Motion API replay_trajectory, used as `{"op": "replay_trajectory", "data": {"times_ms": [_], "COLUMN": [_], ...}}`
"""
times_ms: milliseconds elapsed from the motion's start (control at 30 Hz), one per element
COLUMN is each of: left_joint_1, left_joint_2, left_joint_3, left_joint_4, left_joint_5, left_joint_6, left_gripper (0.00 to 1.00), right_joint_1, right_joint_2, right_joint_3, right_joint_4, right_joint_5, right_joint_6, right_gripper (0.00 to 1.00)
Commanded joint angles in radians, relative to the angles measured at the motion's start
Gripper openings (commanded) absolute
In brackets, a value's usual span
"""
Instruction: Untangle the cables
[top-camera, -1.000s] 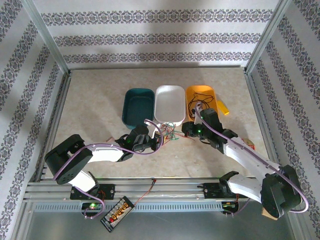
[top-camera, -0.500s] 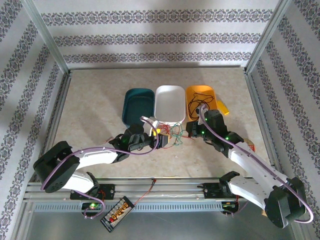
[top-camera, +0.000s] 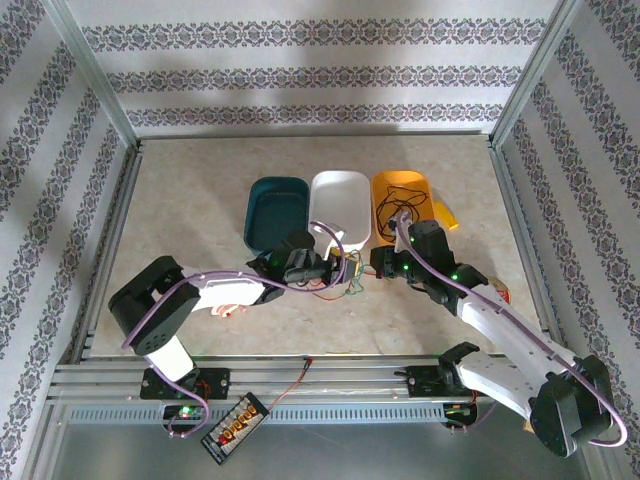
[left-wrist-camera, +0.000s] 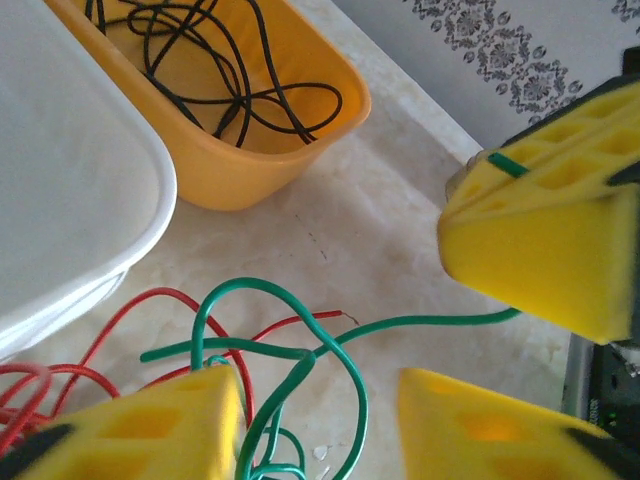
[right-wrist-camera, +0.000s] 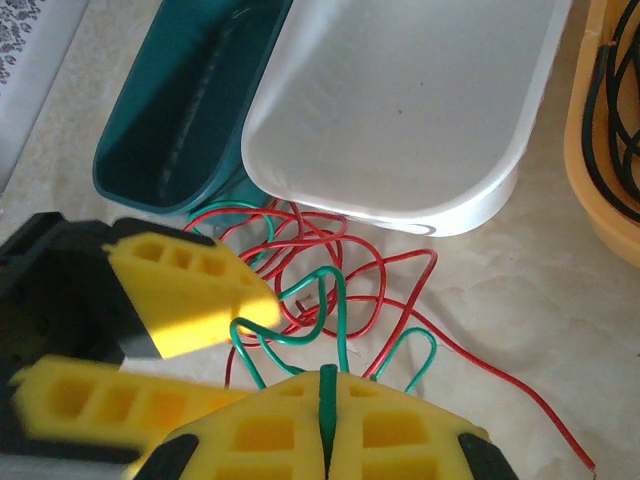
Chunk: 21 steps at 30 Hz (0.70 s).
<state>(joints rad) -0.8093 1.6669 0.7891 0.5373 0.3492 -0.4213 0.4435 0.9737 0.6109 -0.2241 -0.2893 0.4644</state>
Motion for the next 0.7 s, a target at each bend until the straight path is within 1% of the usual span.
{"op": "replay_trajectory", "data": {"times_ms": [0, 33, 133, 233, 367, 433, 533, 667], "left_joint_1": [0.012, 0.012, 0.015, 0.023, 0.046, 0.063, 0.084, 0.11], "left_joint_2": [0.022, 0.024, 0.016, -0.015, -0.079, -0.113, -0.159, -0.217], "left_joint_3": [0.028, 0.026, 0.009, -0.019, -0.095, -0.134, -0.181, -0.226], "left_joint_4": [-0.006, 0.003, 0.033, 0.081, 0.216, 0.279, 0.345, 0.359], "left_joint_5": [0.022, 0.004, -0.042, -0.077, -0.067, -0.039, 0.012, 0.088], "left_joint_6": [0.021, 0.018, -0.002, -0.05, -0.143, -0.188, -0.238, -0.261], "left_gripper": [0.21, 0.13, 0.01, 0.0, 0.0, 0.0, 0.0, 0.0], "right_joint_1": [0.011, 0.011, 0.008, 0.003, -0.011, -0.029, -0.06, -0.08], "right_joint_2": [-0.027, -0.03, -0.038, -0.055, -0.077, -0.088, -0.093, -0.087], "right_joint_3": [0.032, 0.032, 0.027, 0.017, 0.002, -0.006, -0.014, -0.024], "right_joint_4": [-0.011, -0.014, -0.025, -0.04, -0.081, -0.1, -0.122, -0.161], "right_joint_5": [0.001, 0.001, 0.012, 0.069, 0.207, 0.272, 0.318, 0.38], "right_joint_6": [-0.007, -0.006, -0.004, 0.0, 0.016, 0.032, 0.051, 0.071], "right_gripper": [0.0, 0.0, 0.0, 0.0, 0.0, 0.0, 0.0, 0.0]}}
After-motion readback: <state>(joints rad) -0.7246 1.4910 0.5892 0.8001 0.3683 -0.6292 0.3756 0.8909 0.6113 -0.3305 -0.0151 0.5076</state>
